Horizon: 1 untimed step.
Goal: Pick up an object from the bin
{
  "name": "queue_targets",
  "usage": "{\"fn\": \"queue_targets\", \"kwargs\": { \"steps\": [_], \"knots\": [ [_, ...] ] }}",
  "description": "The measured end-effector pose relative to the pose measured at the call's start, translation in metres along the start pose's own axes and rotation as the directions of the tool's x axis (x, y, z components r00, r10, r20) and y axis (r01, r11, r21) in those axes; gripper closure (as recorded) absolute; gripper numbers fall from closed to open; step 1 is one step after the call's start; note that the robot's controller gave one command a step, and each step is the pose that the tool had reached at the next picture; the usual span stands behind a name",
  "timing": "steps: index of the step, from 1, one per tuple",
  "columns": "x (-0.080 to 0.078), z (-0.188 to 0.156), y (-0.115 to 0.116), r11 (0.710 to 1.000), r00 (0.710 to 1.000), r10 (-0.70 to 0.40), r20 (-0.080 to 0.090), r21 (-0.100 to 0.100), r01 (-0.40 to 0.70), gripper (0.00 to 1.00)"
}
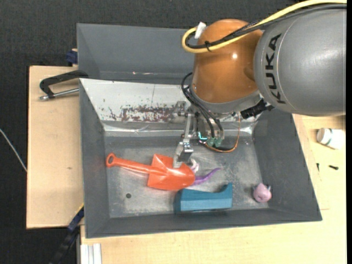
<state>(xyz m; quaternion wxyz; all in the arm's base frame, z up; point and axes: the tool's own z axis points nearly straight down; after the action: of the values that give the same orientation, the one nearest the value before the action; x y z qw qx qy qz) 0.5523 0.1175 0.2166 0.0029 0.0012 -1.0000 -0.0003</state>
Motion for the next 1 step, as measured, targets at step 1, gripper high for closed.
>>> {"fn": "queue_targets", "kwargs": {
  "steps": [1],
  "knots": [
    [-0.0017, -0.0045, -0.0006, 1.000, 1.000, 0.002, 0.009, -0.001, -0.002, 0.00]
  ]
}}
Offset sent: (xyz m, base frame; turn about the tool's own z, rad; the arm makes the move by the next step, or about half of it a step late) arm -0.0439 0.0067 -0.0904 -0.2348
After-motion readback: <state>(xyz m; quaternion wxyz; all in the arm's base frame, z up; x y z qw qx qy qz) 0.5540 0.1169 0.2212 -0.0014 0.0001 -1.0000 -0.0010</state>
